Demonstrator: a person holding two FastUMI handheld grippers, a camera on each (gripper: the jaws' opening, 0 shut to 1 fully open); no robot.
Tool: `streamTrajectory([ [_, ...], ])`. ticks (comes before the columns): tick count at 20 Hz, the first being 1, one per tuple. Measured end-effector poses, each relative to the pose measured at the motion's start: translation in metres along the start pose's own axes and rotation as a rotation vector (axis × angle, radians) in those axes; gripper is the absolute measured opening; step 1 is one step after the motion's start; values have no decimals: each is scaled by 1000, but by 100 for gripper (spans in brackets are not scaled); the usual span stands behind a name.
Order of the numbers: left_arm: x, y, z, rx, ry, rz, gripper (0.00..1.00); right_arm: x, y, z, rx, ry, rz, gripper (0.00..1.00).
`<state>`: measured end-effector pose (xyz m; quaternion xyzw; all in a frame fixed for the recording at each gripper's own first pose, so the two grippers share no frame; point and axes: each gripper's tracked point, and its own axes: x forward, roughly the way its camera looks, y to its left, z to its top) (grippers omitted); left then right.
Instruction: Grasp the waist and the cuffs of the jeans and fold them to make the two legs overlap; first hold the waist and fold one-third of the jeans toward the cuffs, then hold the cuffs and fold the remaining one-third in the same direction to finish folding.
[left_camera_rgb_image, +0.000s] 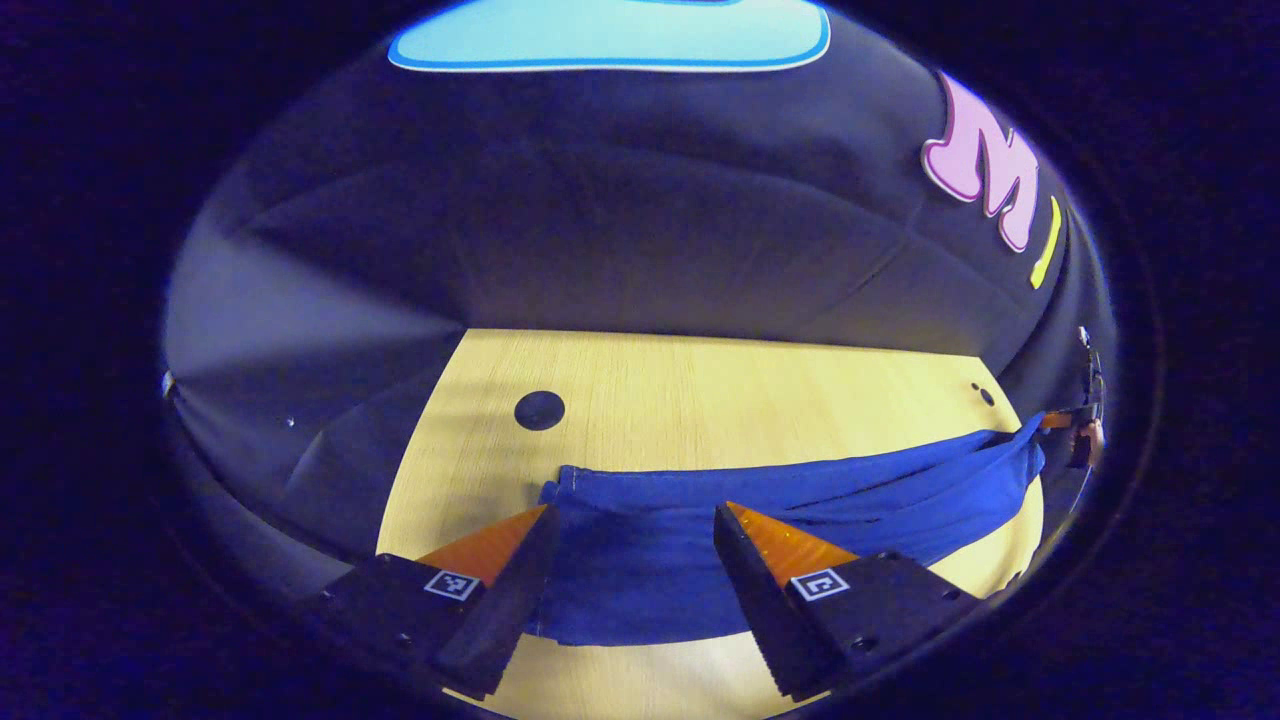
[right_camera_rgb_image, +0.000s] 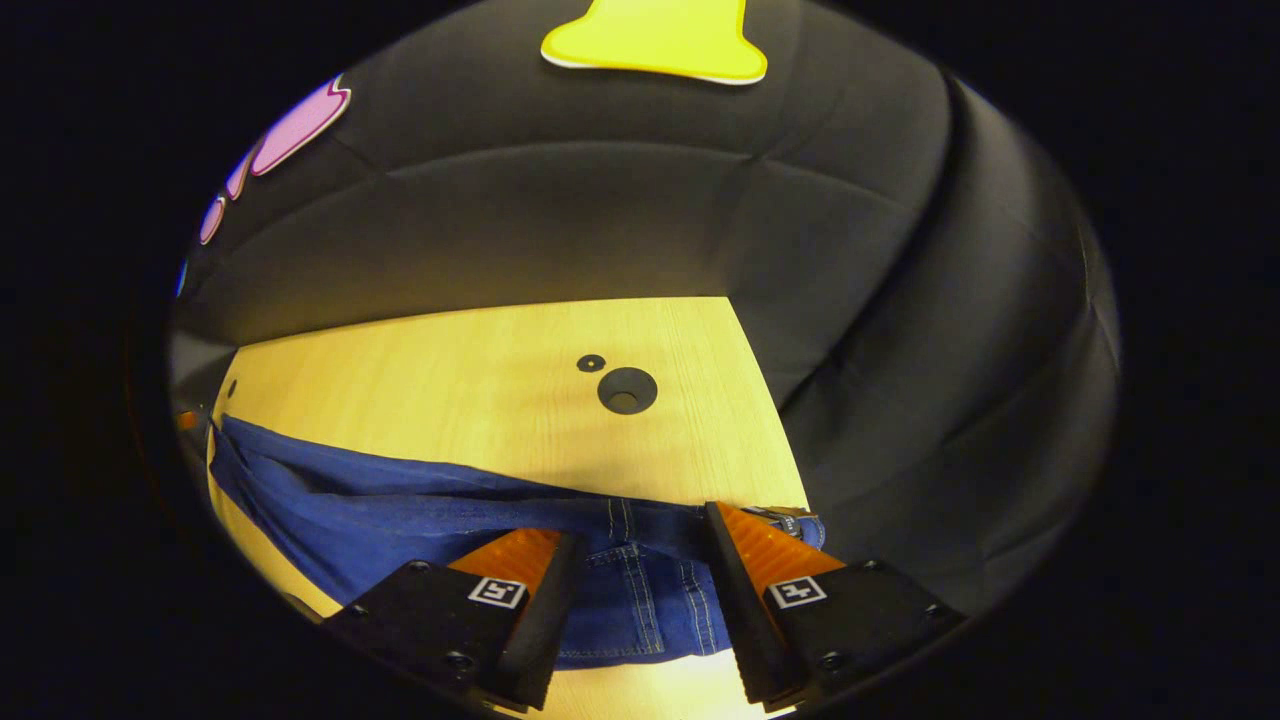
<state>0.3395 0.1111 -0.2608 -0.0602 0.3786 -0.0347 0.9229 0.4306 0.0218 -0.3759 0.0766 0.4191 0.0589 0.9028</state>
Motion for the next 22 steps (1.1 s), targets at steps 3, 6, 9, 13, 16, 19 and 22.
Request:
streamTrajectory([
  [3, 5, -2, 9, -24, -36, -41, 97, -4, -11, -4, -203, 17, -21, 94],
  [6, -1, -6, 15, 10, -115, -48, 97, -29, -21, 8, -195, -32, -33, 96],
  [9, -7, -10, 30, 29, -224, -89, 97, -42, -41, -2, 24, -56, -40, 97],
  [13, -14, -30, 42, 71, -304, -197, 97, -43, -70, -38, 576, -66, -53, 99],
  [16, -21, -44, 48, 127, -328, -238, 96, -25, -84, -89, 760, 26, -74, 97],
  [19, -20, -54, 49, 156, -340, -288, 96, -5, -92, -121, 827, 100, -100, 98],
  [22, -25, -57, 48, 172, -333, -304, 96, 17, -97, -140, 936, 140, -106, 99],
])
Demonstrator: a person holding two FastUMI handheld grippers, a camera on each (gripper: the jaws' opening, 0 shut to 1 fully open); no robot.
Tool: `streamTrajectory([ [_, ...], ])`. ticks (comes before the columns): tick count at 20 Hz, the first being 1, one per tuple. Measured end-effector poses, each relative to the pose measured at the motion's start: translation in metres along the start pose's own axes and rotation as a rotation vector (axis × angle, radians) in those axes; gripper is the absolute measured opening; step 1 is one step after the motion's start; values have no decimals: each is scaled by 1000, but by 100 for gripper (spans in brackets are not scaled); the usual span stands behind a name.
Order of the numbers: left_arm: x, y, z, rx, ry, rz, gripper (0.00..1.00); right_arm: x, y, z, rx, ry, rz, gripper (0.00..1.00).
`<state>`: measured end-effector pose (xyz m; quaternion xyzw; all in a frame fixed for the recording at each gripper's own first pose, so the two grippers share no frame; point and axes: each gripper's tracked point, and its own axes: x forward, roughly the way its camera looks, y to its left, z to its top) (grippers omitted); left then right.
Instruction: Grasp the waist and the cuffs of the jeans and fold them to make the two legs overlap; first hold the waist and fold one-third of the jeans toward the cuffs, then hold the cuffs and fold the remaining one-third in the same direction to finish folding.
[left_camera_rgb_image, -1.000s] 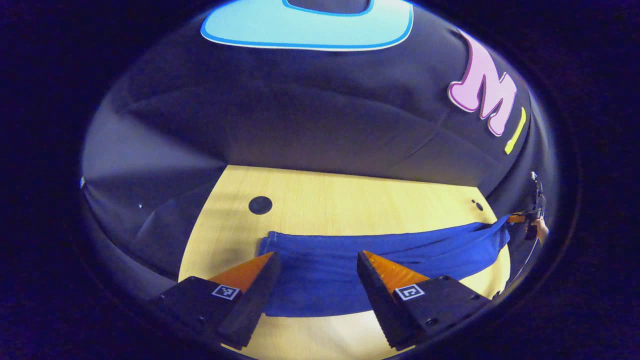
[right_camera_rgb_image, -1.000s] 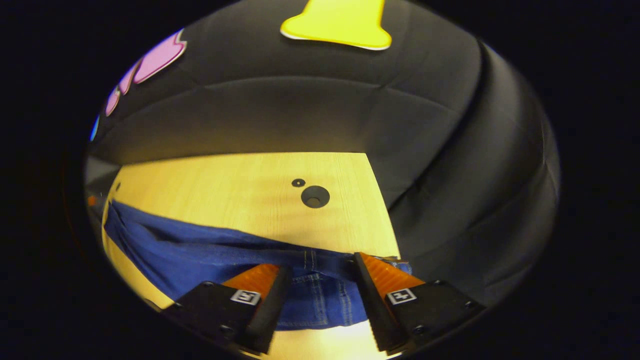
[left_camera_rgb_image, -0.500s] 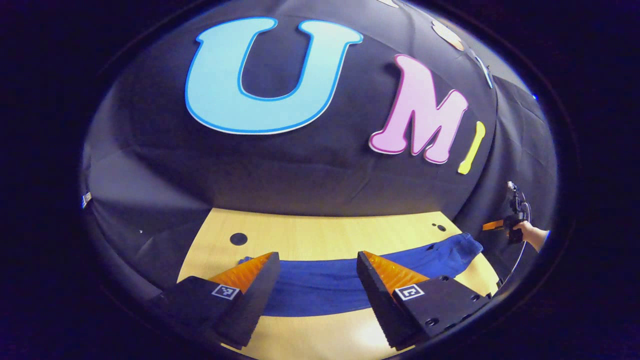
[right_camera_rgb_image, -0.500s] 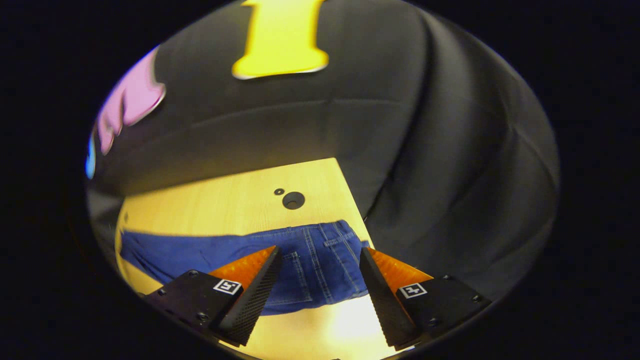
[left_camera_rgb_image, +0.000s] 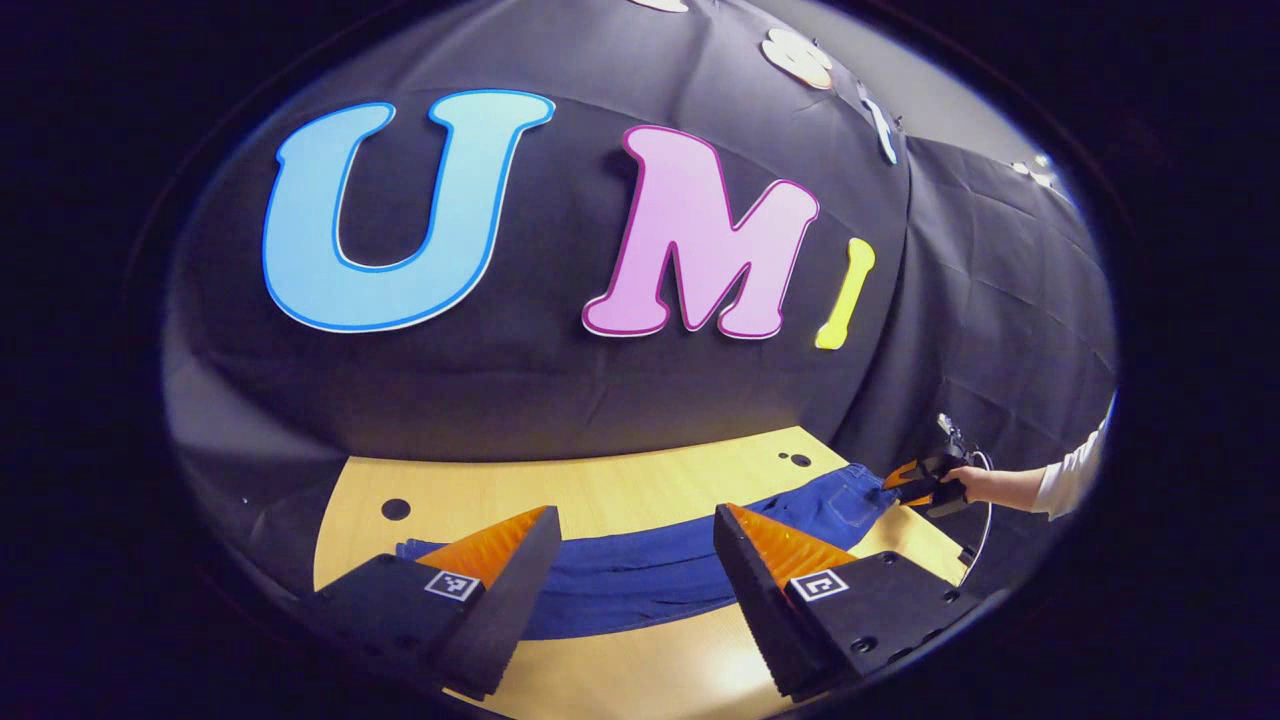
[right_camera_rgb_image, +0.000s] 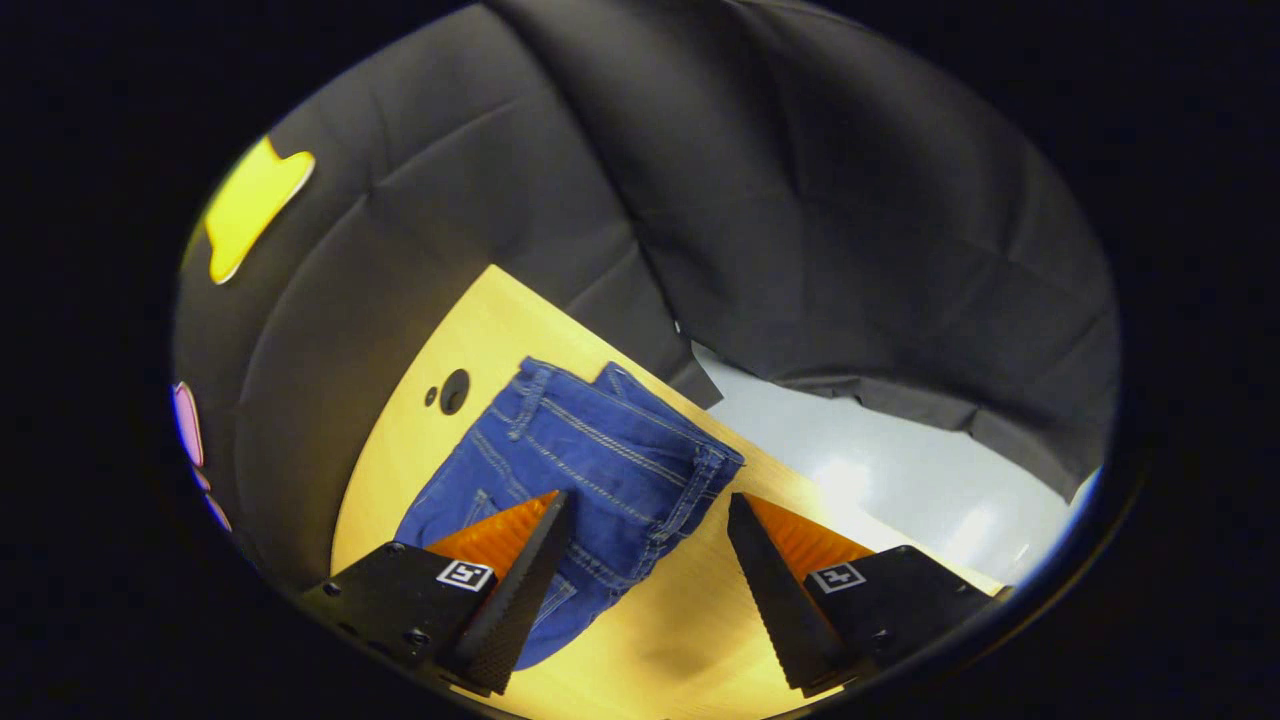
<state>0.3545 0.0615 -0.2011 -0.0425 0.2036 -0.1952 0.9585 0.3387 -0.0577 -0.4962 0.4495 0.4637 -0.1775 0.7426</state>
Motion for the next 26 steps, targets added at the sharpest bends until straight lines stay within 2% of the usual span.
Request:
streamTrajectory([
  [1, 1, 2, 0, 9, 13, 3, 96, -1, 4, 10, 33, -51, 15, 99],
  [2, 1, 1, -2, 17, 27, 14, 97, 10, 4, 19, 56, -69, 22, 91],
  [4, 2, 0, -4, 13, 35, 20, 97, 9, 4, 18, 45, -62, 43, 89],
  [5, 2, 3, -4, 1, 34, 26, 97, 12, 0, 15, 31, -66, 42, 67],
  [7, 2, 5, -9, -34, 51, 42, 97, 17, 5, 19, 72, -99, 51, 33],
  [9, -5, 7, -13, -49, 68, 60, 97, 11, 16, 19, 104, -90, 68, 18],
  [10, -9, 13, -16, -45, 72, 66, 97, 2, 23, 27, 114, -122, 90, 18],
  [11, -14, 20, -18, -39, 80, 80, 97, -9, 32, 41, 121, -174, 125, 10],
  [15, -29, 40, -23, -49, 95, 126, 97, -79, 98, 52, 41, -262, 249, 9],
  [19, -34, 43, -21, -95, 30, 81, 97, -180, 207, 28, -135, -392, 406, 9],
  [21, -43, 46, -23, -136, 17, 75, 97, -228, 266, -4, -243, -432, 496, 9],
  [23, -45, 50, -20, -204, -6, 77, 97, -252, 319, -50, -380, -425, 568, 9],
  [26, -49, 56, -25, -287, -15, 91, 97, -224, 380, -155, -584, -337, 591, 9],
])
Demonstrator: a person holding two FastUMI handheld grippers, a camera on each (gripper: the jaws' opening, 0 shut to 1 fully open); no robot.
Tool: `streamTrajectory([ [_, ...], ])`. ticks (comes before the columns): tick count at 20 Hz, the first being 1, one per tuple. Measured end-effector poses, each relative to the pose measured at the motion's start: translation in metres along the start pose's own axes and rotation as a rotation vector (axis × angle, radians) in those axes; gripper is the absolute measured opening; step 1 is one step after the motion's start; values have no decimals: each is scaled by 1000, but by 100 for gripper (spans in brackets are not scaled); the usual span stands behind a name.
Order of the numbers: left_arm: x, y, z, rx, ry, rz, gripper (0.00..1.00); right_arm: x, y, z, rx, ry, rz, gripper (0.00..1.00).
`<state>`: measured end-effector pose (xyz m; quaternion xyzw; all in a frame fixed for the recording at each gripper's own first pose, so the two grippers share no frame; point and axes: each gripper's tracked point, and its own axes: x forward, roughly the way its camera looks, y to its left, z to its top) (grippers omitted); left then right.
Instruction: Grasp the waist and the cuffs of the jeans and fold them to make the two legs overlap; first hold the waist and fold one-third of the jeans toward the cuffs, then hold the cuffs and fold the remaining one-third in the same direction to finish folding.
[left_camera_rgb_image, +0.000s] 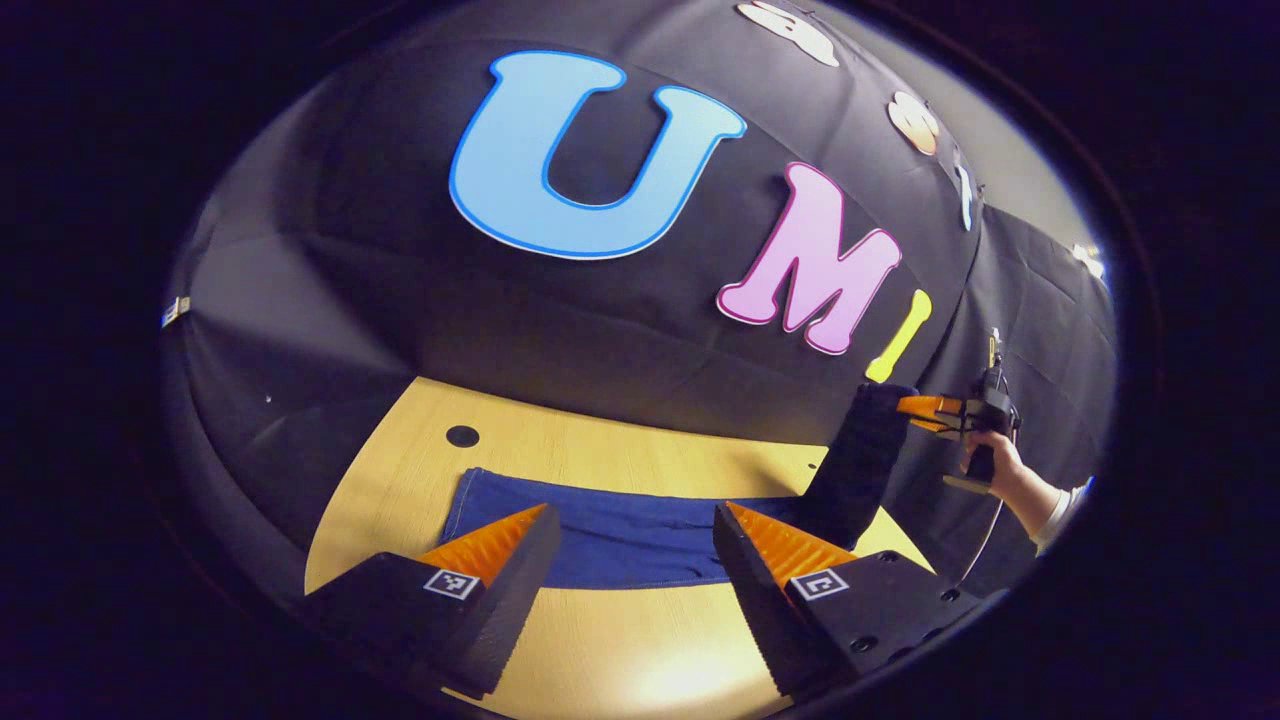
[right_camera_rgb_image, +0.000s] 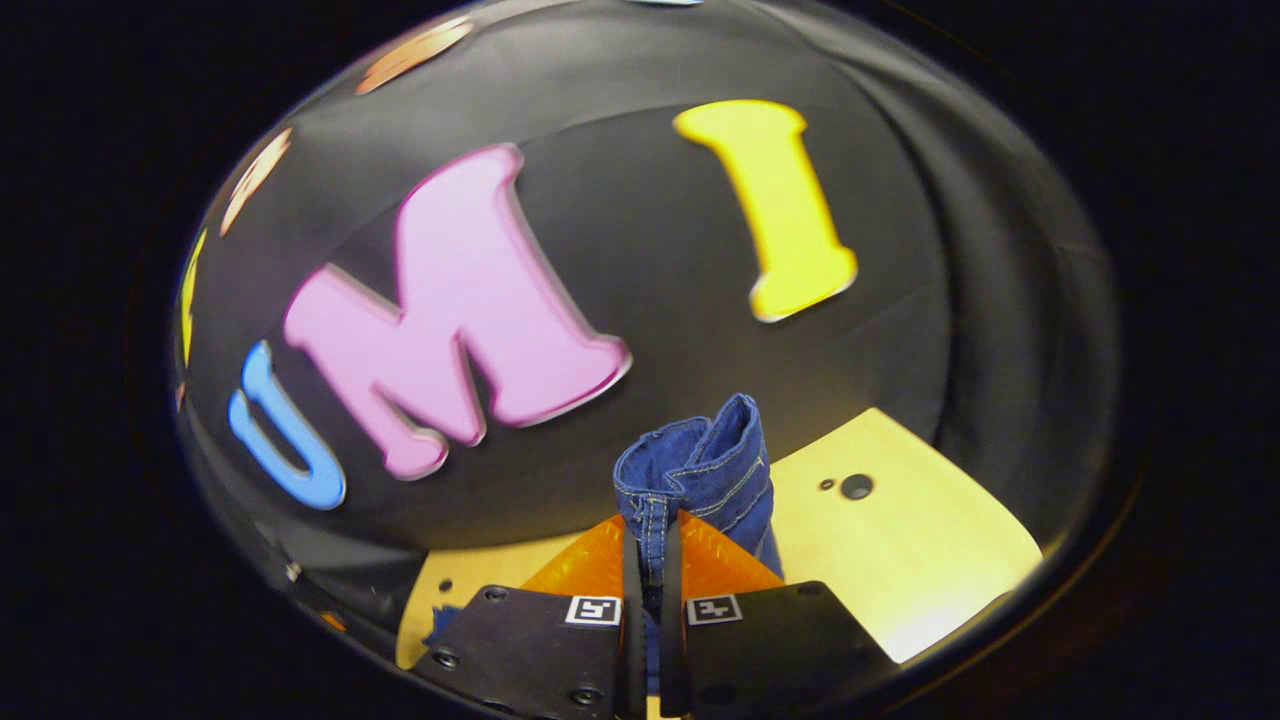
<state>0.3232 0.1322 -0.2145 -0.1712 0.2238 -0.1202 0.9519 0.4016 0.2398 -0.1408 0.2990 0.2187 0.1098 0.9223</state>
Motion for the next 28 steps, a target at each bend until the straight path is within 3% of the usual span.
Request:
streamTrajectory([
  [2, -5, 14, -7, -4, 20, 29, 97, 25, 47, -63, -24, 111, 54, 9],
  [5, -13, 42, -28, 14, 81, 69, 97, 68, 75, -185, -84, 331, 77, 9],
  [7, -10, 53, -39, 10, 119, 91, 97, 84, 79, -247, -138, 433, 74, 10],
  [10, 2, 63, -51, 5, 176, 130, 97, 84, 68, -299, -163, 543, 80, 10],
  [11, 11, 72, -54, 6, 205, 154, 97, 98, 70, -300, -151, 535, 107, 28],
  [12, 23, 81, -62, 5, 244, 187, 97, 97, 74, -292, -126, 541, 141, 18],
  [15, 50, 102, -76, -56, 332, 210, 97, 73, 95, -257, -71, 531, 253, 70],
  [16, 58, 112, -81, -89, 368, 229, 97, 60, 98, -236, -93, 489, 295, 72],
  [17, 68, 124, -85, -119, 408, 253, 97, 46, 99, -216, -111, 450, 331, 83],
  [19, 85, 157, -99, -177, 494, 330, 97, 19, 89, -191, -142, 400, 377, 82],
  [21, 101, 175, -118, -266, 608, 388, 97, -2, 67, -174, -160, 373, 375, 82],
  [22, 110, 184, -127, -293, 632, 422, 97, -12, 51, -169, -165, 371, 358, 83],
  [25, 129, 188, -140, -326, 681, 427, 96, -25, -2, -164, -152, 380, 283, 83],
  [28, 135, 187, -157, -265, 782, 465, 97, -28, -37, -163, -91, 391, 224, 82],
])
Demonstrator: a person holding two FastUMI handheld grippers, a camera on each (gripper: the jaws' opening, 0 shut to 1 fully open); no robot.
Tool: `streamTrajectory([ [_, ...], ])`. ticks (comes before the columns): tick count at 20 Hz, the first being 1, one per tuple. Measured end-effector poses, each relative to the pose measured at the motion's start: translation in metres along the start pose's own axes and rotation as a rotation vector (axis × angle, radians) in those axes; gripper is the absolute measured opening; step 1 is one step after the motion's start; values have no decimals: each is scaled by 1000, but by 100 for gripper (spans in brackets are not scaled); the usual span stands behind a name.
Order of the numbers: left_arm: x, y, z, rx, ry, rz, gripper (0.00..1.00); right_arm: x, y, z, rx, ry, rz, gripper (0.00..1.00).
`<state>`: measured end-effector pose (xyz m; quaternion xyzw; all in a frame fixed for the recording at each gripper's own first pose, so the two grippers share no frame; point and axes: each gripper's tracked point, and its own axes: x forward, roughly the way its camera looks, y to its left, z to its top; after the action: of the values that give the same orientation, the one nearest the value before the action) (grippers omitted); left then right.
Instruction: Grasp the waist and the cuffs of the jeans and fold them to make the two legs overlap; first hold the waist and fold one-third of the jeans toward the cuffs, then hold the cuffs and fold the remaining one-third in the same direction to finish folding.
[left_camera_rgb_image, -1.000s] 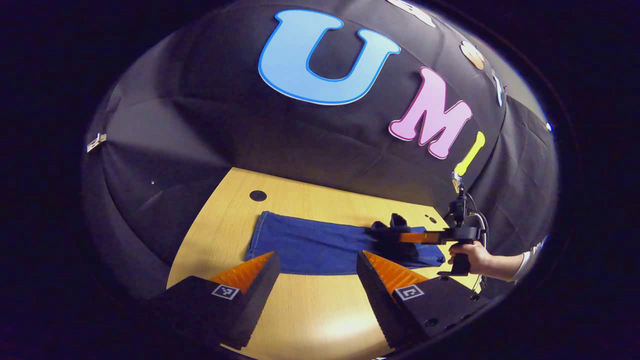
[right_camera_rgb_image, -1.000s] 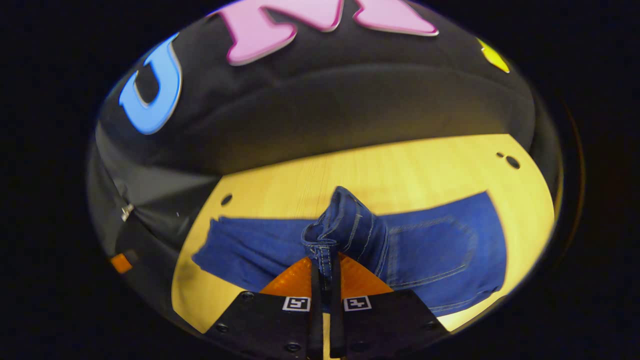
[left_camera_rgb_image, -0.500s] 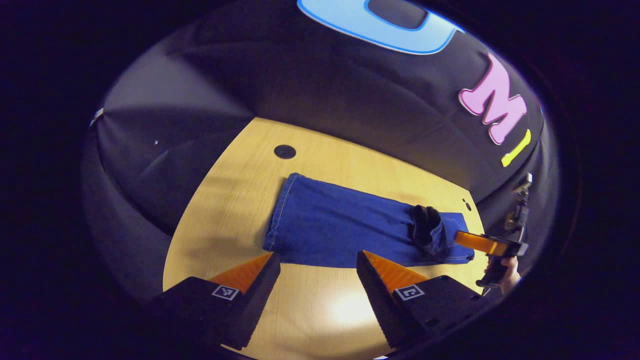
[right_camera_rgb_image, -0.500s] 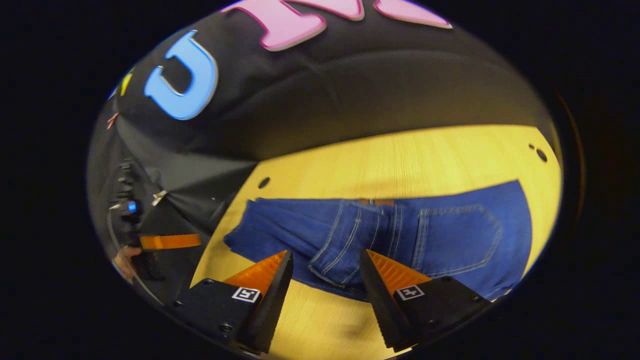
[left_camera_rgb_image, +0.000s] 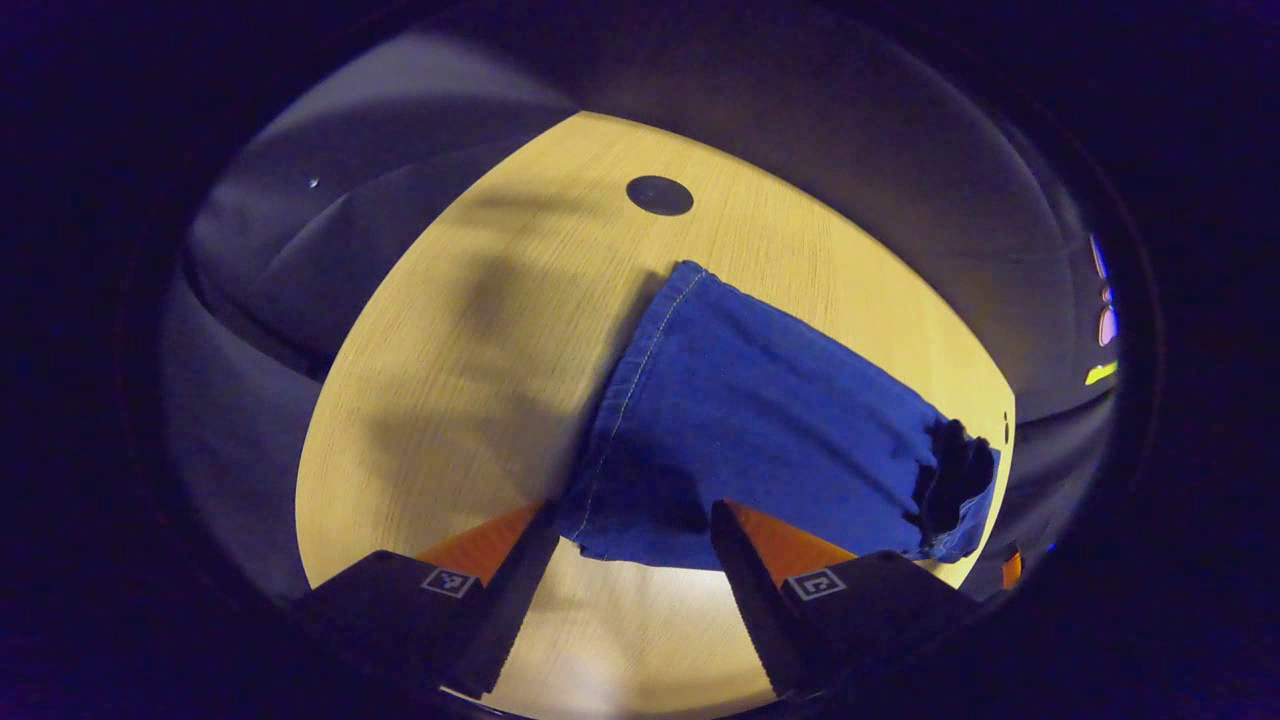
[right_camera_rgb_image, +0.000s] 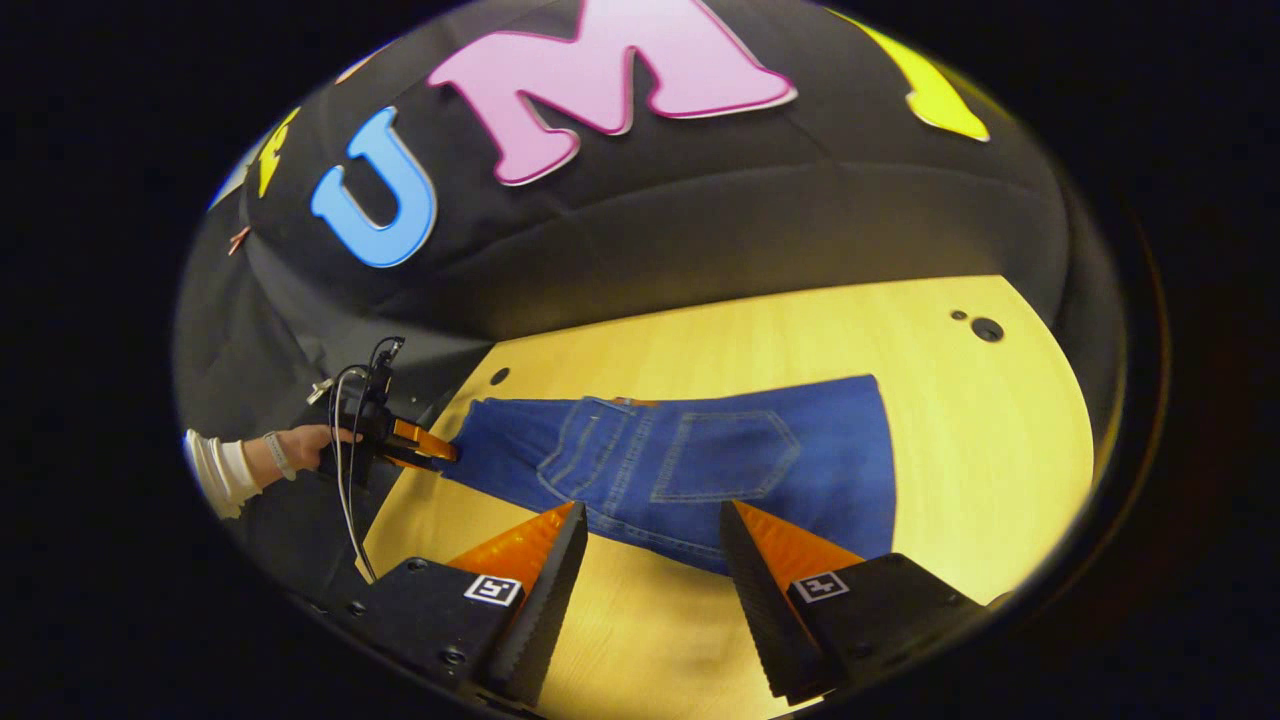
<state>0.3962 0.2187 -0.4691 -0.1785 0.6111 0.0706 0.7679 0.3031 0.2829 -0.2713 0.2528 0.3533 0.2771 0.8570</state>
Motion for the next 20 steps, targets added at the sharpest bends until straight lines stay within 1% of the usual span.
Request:
streamTrajectory([
  [1, 4, 5, 1, 14, 18, 58, 97, -2, -6, 2, 16, -4, -7, 82],
  [2, 5, 4, 6, 24, -8, 82, 99, -2, -11, 5, 24, -13, -10, 82],
  [3, 8, 4, 4, 33, 24, 120, 97, -2, -14, 6, 28, -16, -15, 82],
  [4, 5, 4, 1, 54, 30, 134, 96, 0, -15, 7, 32, -18, -14, 82],
  [5, 6, 3, 5, 74, 28, 133, 97, 0, -14, 8, 40, -18, -6, 83],
  [7, 6, 2, 7, 70, 25, 134, 96, 3, -7, 10, 53, -21, 17, 83],
  [9, 4, 3, 0, 88, 59, 127, 96, 4, -4, 8, 53, -19, 27, 83],
  [10, 7, 2, 0, 97, 69, 128, 98, 4, -4, 6, 52, -14, 28, 83],
  [11, 7, -1, 2, 110, 80, 131, 96, 5, -5, 4, 48, -8, 29, 83],
  [12, 10, -6, 2, 110, 79, 127, 84, 4, -5, 2, 42, -3, 29, 83],
  [13, 10, -14, -1, 106, 84, 120, 81, 4, -5, 0, 35, 1, 30, 83],
  [14, 10, -20, -1, 108, 82, 121, 60, 2, -4, 0, 29, 1, 33, 83],
  [16, 11, -22, -1, 110, 85, 129, 35, -1, -4, 1, 24, -4, 33, 83],
  [18, 10, -25, -1, 86, 87, 108, 28, -3, -6, 4, 32, -9, 30, 83],
  [19, 8, -24, 0, 63, 91, 117, 25, -5, -6, 7, 41, -13, 32, 83],
  [20, 3, -26, 2, 47, 74, 114, 17, -7, -6, 12, 47, -21, 35, 83],
])
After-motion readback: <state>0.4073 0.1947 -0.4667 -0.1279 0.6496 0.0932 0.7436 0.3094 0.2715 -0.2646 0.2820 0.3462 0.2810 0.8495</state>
